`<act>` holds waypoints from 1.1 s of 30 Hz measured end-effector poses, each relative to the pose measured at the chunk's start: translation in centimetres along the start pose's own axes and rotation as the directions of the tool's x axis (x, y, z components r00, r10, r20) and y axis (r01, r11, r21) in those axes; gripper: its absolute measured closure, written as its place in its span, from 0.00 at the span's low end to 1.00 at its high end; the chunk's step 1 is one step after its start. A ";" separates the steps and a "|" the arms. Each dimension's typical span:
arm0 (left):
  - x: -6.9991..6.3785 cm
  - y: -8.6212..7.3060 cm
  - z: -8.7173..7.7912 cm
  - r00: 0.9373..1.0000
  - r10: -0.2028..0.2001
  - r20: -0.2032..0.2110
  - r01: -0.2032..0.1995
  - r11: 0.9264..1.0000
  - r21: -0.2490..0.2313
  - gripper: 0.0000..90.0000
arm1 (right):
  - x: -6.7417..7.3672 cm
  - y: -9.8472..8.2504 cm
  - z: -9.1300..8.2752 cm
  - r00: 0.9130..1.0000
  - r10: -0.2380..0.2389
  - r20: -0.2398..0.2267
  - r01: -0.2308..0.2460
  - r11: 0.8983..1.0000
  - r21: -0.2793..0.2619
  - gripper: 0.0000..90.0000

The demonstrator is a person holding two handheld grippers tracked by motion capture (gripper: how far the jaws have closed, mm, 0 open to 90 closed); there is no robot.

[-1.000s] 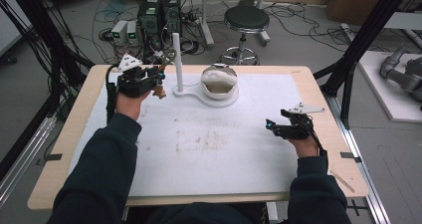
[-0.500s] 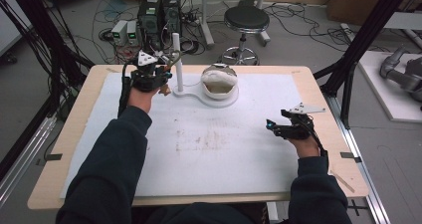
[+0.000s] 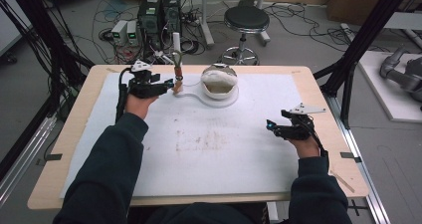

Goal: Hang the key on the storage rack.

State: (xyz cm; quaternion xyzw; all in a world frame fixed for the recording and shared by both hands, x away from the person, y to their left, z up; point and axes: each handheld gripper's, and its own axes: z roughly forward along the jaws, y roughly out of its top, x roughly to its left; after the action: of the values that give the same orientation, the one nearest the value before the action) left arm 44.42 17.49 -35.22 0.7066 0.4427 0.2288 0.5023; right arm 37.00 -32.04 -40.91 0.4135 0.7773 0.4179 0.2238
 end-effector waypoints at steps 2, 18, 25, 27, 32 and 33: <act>0.2 -0.3 -0.3 1.000 -0.011 0.007 0.011 1.000 -0.013 0.38 | 0.0 0.0 0.0 1.000 -0.001 0.002 0.001 1.000 0.000 0.27; 0.8 -6.5 -5.9 0.991 0.077 0.114 -0.056 0.982 -0.179 0.22 | 0.2 0.1 0.2 0.999 -0.030 0.019 0.030 1.000 0.001 0.24; 1.3 -8.1 -6.5 0.995 0.044 0.084 -0.027 0.980 -0.195 0.21 | 0.9 0.2 0.1 0.994 -0.104 0.035 0.104 0.995 0.010 0.24; 1.2 -8.3 -6.6 0.995 0.047 0.083 -0.030 0.981 -0.190 0.21 | 0.9 0.2 0.1 0.993 -0.112 0.037 0.111 0.994 0.020 0.24; 0.8 -8.9 -7.1 0.994 0.076 0.074 -0.061 0.981 -0.185 0.21 | 0.7 0.1 -0.2 0.994 -0.100 0.038 0.100 0.995 0.014 0.24; 0.8 -8.9 -7.1 0.994 0.076 0.074 -0.061 0.981 -0.185 0.21 | 0.6 0.1 -0.2 0.995 -0.096 0.039 0.096 0.995 0.014 0.24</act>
State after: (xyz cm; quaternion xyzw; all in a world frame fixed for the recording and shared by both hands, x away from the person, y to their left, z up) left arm 35.83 22.72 -40.64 0.6810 0.3748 0.2571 0.5742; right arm 36.53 -31.60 -40.73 0.3851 0.7942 0.3939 0.2565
